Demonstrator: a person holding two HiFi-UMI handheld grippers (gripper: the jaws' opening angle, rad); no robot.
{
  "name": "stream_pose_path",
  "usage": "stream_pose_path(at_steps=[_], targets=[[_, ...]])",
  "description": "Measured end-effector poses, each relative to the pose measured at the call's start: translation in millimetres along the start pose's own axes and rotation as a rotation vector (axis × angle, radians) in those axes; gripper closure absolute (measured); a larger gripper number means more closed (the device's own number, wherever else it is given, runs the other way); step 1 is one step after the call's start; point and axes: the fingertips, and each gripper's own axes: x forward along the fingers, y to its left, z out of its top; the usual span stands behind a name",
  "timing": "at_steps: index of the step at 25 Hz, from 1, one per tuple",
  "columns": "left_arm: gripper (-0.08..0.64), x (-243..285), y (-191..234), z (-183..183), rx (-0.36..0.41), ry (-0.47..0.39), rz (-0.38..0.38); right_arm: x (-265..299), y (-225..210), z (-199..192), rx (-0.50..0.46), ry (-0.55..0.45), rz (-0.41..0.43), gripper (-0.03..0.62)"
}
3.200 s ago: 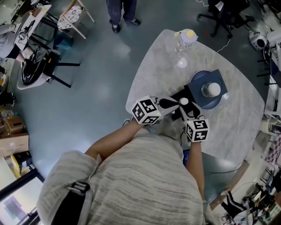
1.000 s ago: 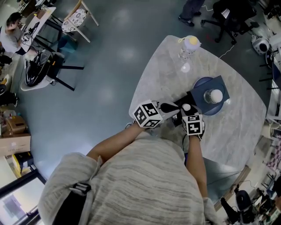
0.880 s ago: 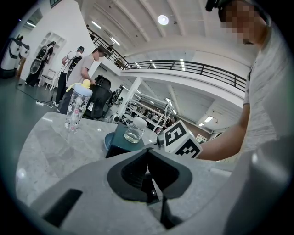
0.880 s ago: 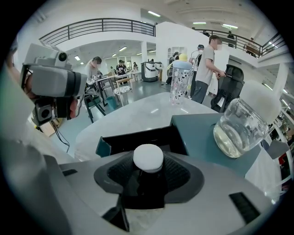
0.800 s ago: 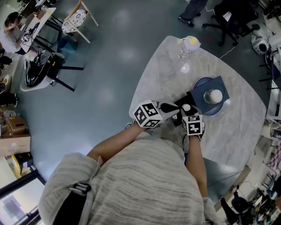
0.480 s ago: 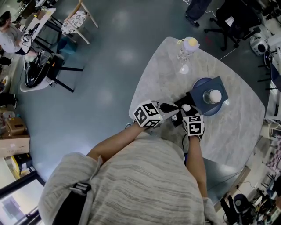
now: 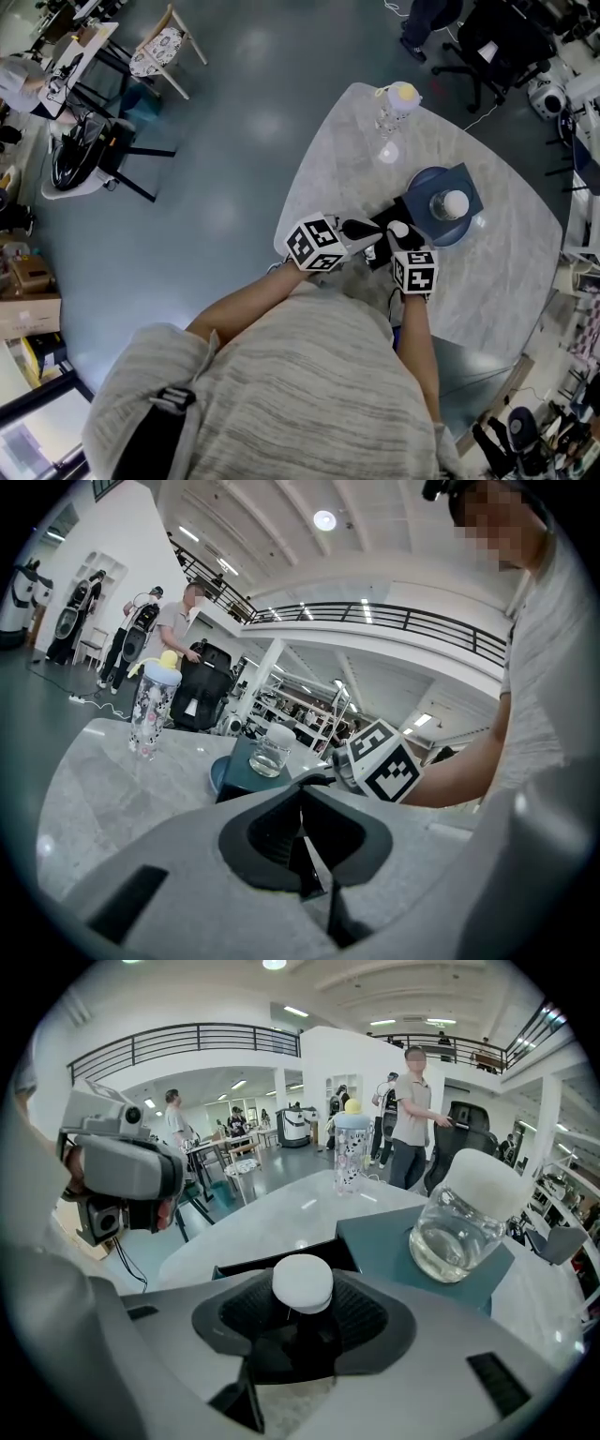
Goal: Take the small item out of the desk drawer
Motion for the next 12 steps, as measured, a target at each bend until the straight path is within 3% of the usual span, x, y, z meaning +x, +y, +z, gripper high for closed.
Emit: stream_pose_path(at_steps=[12], targets=[[0.543,-1.2,-7.0,7.3,0.034,-0.002,-0.01,-39.4,9.6,36.3,0.06,-0.166,0.007,0.397]])
